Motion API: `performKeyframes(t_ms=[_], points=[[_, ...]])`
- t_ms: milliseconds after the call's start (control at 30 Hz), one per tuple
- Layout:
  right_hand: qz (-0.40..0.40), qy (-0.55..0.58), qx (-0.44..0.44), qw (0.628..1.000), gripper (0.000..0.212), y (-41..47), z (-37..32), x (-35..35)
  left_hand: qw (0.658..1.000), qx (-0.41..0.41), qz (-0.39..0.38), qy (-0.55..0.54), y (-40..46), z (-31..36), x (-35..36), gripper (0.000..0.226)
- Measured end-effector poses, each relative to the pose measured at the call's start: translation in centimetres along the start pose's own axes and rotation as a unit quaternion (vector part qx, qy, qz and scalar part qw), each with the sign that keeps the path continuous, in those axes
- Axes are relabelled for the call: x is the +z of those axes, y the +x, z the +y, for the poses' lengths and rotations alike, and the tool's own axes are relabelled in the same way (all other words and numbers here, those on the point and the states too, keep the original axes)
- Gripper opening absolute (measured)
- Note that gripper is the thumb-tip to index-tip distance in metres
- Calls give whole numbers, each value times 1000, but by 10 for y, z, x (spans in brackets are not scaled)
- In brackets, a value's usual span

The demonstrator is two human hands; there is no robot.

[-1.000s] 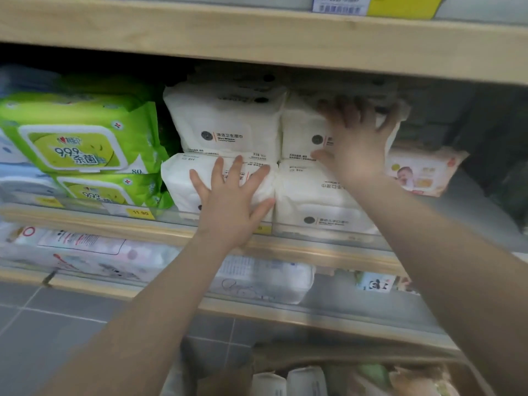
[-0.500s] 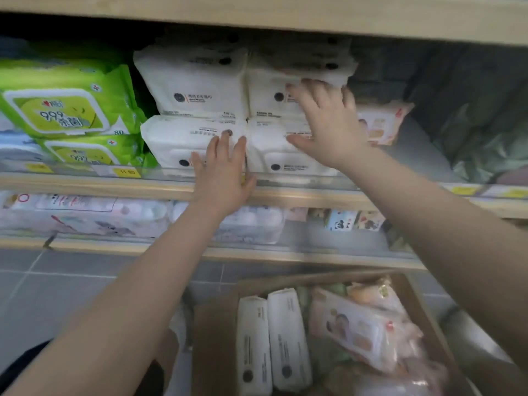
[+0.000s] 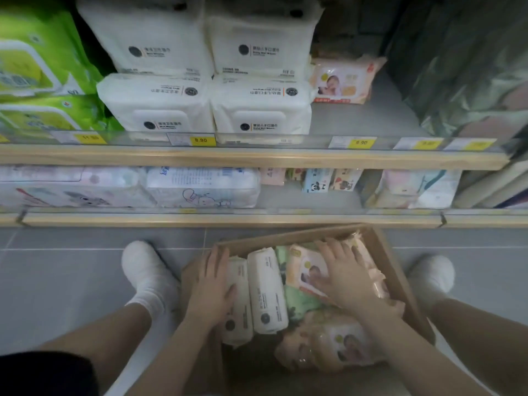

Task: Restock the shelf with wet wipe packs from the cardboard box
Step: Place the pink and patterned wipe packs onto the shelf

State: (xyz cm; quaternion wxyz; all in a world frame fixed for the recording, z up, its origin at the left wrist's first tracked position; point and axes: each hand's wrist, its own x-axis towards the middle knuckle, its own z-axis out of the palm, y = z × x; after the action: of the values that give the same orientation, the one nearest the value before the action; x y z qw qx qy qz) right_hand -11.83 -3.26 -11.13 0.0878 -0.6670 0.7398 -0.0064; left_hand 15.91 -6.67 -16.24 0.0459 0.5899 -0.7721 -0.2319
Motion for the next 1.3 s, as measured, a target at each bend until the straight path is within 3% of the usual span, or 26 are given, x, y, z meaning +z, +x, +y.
performKeyframes(t_ms=[67, 167, 400, 567, 633, 733, 767, 833, 900, 1000, 1133, 1300], points=[[-73, -53, 21, 996, 80, -9, 15, 15, 999, 15, 11, 33, 1, -4, 8, 82], [-113, -115, 21, 987, 95, -13, 20, 25, 998, 15, 21, 59, 3, -6, 14, 84], [-112, -124, 3, 986, 87, -2, 18, 12, 998, -6, -10, 68, 9, 17, 6, 92], [-38, -108, -150, 982, 96, -15, 30, -18, 979, 91, -91, -155, 38, 82, -35, 102], [22, -108, -222, 969, 97, -27, 27, -26, 967, 110, -172, -153, 52, 109, -49, 96], [54, -117, -287, 949, 94, -41, 17, -34, 927, 129, -352, -16, 67, 137, -62, 70], [49, -118, -292, 948, 94, -45, 17, -34, 914, 134, -382, 14, 69, 140, -62, 61], [33, -121, -280, 952, 92, -54, 18, -31, 901, 128, -413, 26, 65, 141, -56, 68], [16, -103, -265, 959, 91, -60, 20, -25, 900, 116, -420, 10, 52, 139, -45, 82], [-13, -40, -255, 966, 90, -64, 27, -18, 914, 100, -392, -6, 38, 133, -34, 86], [-48, 79, -162, 982, 85, -69, 61, -22, 937, 126, -321, 58, 32, 118, -33, 93], [-210, 23, -82, 974, 87, -74, 93, -7, 946, 107, -278, 126, 24, 73, -24, 114]])
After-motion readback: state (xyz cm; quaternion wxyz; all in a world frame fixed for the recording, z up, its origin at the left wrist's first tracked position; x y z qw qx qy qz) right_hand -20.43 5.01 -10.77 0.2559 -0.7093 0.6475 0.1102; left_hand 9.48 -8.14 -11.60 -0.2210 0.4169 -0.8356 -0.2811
